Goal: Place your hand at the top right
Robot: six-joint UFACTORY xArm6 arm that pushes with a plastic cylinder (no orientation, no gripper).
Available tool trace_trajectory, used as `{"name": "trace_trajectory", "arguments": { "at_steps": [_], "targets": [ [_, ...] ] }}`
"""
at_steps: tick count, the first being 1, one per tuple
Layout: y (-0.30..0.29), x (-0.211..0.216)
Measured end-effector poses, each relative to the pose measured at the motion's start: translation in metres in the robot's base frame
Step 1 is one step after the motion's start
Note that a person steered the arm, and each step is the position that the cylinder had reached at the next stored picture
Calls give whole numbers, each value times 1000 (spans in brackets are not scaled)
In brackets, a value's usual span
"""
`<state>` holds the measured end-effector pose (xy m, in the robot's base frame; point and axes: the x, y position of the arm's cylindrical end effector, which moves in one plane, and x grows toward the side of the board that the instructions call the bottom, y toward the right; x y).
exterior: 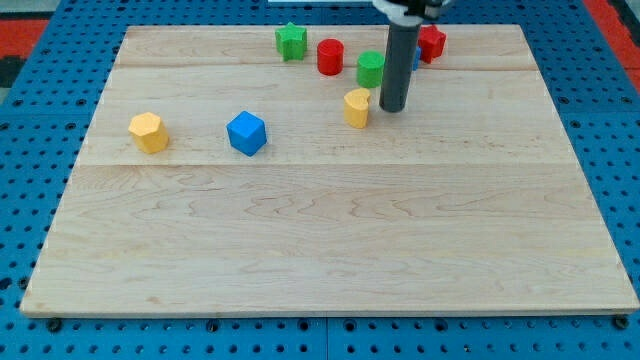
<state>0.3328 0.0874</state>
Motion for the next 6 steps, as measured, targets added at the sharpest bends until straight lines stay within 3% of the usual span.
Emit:
{"name": "trace_trajectory", "arguments": {
  "at_steps": [1, 2, 3, 6],
  "targets": [
    [-39, -6],
    [-52, 28],
    [-44, 34],
    [50, -6]
  ]
}}
